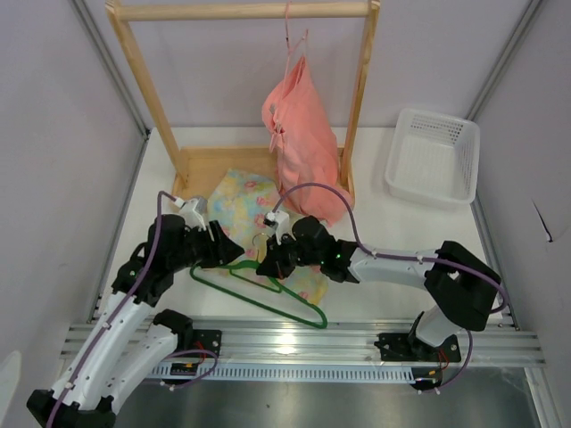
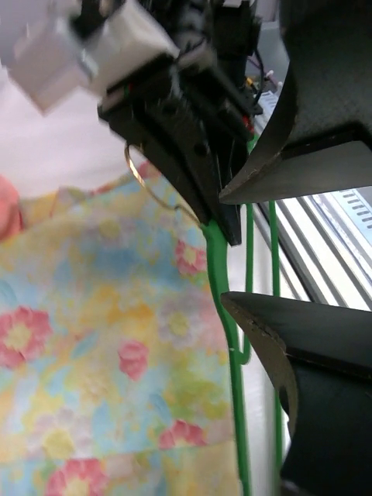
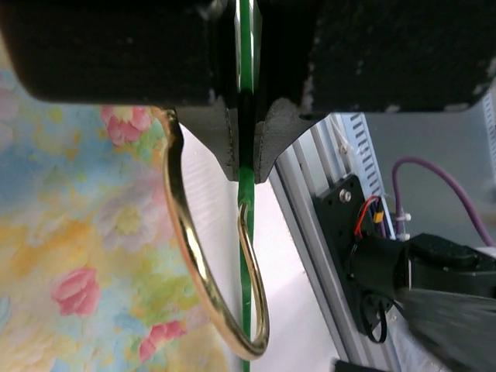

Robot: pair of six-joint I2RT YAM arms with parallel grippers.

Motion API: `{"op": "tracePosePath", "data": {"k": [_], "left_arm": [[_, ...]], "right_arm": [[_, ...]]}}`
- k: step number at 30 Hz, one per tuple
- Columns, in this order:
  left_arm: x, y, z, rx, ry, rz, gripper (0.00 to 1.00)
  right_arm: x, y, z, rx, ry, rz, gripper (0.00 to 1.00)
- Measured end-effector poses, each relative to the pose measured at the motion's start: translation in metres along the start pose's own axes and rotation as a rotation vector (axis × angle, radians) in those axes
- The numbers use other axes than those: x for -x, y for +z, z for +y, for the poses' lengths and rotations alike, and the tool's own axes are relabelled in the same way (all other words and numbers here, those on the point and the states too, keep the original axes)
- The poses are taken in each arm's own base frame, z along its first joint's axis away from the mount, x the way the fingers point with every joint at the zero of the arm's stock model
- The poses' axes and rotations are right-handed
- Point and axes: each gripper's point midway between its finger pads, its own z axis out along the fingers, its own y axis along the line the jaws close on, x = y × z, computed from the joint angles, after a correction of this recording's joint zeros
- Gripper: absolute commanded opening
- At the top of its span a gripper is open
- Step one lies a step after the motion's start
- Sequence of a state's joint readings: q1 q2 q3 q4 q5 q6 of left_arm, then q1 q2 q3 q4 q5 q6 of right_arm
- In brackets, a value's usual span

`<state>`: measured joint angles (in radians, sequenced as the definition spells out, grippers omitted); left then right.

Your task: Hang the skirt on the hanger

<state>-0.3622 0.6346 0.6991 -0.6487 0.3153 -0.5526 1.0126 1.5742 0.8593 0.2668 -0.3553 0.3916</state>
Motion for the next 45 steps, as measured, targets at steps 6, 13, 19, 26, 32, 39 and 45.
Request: {"op": "tracePosePath", "data": {"k": [6,13,19,26,32,39,45], "left_arm": [[-0.009,0.008,0.033,0.173,-0.089,0.021,0.51],[-0.013,0.007,0.059,0.335,-0.252,-0.015,0.52],[-0.027,0.008,0.093,0.523,-0.411,-0.051,0.52],[-0.049,0.019,0.128,0.689,-0.532,-0.051,0.49],[-0.050,0.022,0.146,0.774,-0.576,-0.106,0.48],[-0.041,0.024,0.160,0.828,-0.583,-0.190,0.45],[-0.042,0.031,0.172,0.855,-0.589,-0.220,0.42]], "right_arm": [[0.018,0.014,-0.013,-0.081,0.010,-0.049,0.00],[0.024,0.026,-0.020,-0.101,0.018,-0.064,0.00],[0.025,0.027,-0.019,-0.095,0.026,-0.076,0.00],[0.023,0.029,-0.020,-0.091,0.037,-0.085,0.00],[0.023,0.029,-0.023,-0.092,0.042,-0.093,0.00],[0.019,0.029,-0.026,-0.090,0.055,-0.101,0.00],[0.017,0.029,-0.028,-0.090,0.063,-0.106,0.00]]}}
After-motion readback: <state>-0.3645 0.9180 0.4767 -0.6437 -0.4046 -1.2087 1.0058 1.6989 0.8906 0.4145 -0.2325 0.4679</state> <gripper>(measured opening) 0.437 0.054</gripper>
